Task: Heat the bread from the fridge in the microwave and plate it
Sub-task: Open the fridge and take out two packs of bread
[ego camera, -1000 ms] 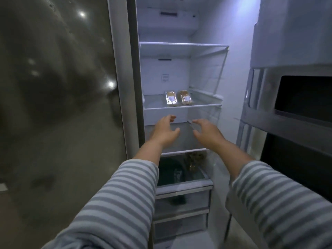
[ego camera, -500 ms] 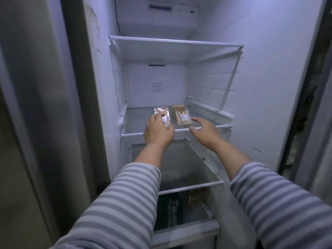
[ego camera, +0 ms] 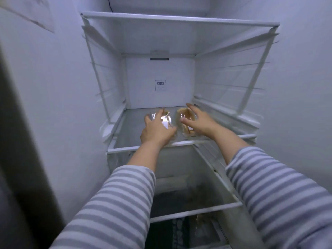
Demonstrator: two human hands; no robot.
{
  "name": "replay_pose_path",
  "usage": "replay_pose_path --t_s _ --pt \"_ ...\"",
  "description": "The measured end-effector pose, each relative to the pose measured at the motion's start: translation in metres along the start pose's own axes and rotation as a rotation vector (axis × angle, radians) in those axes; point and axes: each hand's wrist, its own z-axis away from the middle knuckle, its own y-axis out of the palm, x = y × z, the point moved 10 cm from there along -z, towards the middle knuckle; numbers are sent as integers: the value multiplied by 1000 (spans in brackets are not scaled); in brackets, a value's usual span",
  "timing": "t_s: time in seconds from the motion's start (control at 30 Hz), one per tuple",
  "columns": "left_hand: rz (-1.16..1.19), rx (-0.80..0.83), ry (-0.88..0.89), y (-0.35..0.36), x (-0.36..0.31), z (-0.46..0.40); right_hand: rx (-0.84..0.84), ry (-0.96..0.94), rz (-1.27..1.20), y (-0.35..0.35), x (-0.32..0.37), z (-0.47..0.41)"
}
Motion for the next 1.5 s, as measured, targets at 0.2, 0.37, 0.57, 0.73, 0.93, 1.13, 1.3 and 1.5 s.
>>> replay_pose_path --t_s 0.2,0.37,0.57,0.73,0.93,1.13,1.3,1.5 --pt "-119 26 -62 -7 2 4 22 32 61 11 -7 -3" --pt "-168 -38 -75 -10 3 9 -10 50 122 11 -6 -2" --pt "-91 -127 -72 -18 3 17 -150 85 94 0 -5 10" --pt "-41 -176 -88 -41 1 34 -215 76 50 -17 6 29" --pt "-15 -223 -46 -62 -12 79 -247 27 9 -33 24 73" --pt "21 -205 -47 -67 -5 149 -263 0 16 -35 30 155" --pt "17 -183 -5 -78 -2 228 -216 34 27 -16 26 247" --pt "-19 -43 -78 -87 36 341 -184 146 76 2 25 367"
